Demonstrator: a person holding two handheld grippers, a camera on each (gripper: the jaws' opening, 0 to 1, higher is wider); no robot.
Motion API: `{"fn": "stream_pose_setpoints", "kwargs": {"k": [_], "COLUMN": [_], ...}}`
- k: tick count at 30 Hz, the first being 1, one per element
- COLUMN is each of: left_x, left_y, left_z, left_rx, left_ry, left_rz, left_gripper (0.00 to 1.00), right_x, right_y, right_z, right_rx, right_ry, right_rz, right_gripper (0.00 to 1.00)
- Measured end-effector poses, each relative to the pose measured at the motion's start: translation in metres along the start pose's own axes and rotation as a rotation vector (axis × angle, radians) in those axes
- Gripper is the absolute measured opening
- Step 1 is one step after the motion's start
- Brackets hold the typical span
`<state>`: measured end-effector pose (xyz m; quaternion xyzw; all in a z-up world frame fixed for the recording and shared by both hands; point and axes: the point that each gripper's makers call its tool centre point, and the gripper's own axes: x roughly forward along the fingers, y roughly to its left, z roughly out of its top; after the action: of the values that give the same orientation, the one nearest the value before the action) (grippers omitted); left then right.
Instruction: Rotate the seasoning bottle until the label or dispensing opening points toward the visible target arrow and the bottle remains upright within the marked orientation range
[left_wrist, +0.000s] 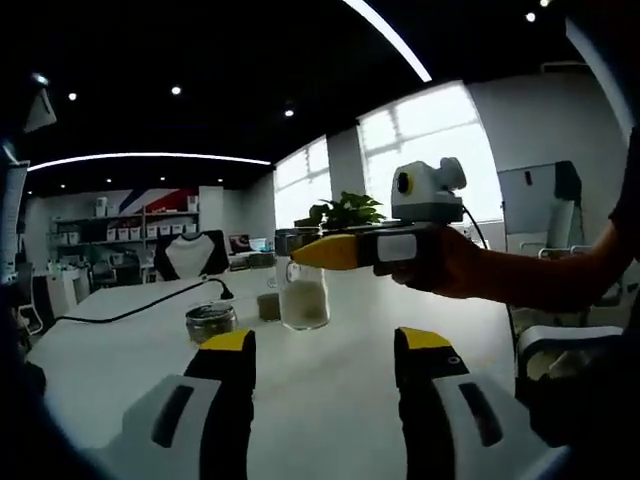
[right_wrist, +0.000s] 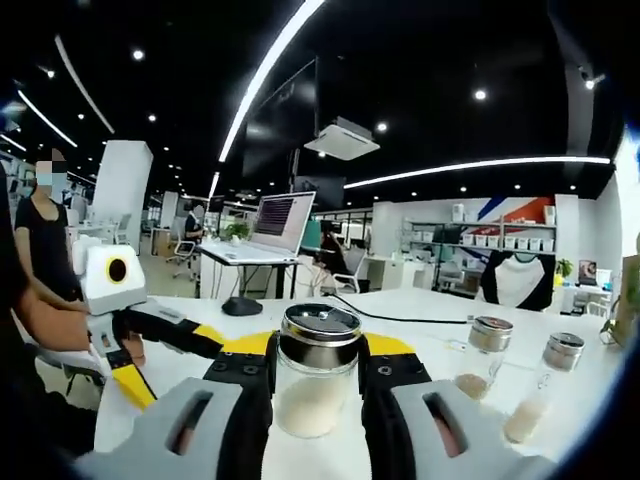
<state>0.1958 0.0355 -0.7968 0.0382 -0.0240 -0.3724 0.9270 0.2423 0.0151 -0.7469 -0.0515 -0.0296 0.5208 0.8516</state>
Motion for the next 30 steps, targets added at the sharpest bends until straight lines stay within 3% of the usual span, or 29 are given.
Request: {"fn": "stream_pose_setpoints", "kwargs": {"k": [12,17,20,24,25,30], "left_x": [0.015,0.016,0.014,0.011,0.01,0.011], "left_y": [-0.011,-0.026,-0.036,-0.055,-0.064,-0.068], "left_z": [-0.005,0.002,0.003,-0.001,-0.005,-0.007], "left_rx": [-0.002,-0.043,-0.107,0.036,0.03,0.009], "left_ry": [0.002,-0.055,-0.068,-0.047,-0.027,-0.021], "left_rz": [-0.07,-0.16,-0.238,-0.31,-0.351,-0.361], "left_gripper": [0.55,0.51,0.47,0.45,0.46,0.42], "right_x": [-0.021,-0.029,-0.034,-0.041,-0.043,-0.052], "right_y": [0.031,0.05,0.06,0.074,0.078,0.086], "right_z": [-0.005,-0.006,-0.007,-0.011,-0.011,-0.01], "right_rx": [-0.012,-0.03,-0.024,-0.012,-0.008,-0.007], "right_ry": [-0.007,-0.007,-0.013,-0.017,-0.023,-0.041], "right_rz": [0.103,0.169,0.214,0.274,0.291,0.325], "right_gripper": [0.3,0.3,0.3,0.3,0.3,0.3]}}
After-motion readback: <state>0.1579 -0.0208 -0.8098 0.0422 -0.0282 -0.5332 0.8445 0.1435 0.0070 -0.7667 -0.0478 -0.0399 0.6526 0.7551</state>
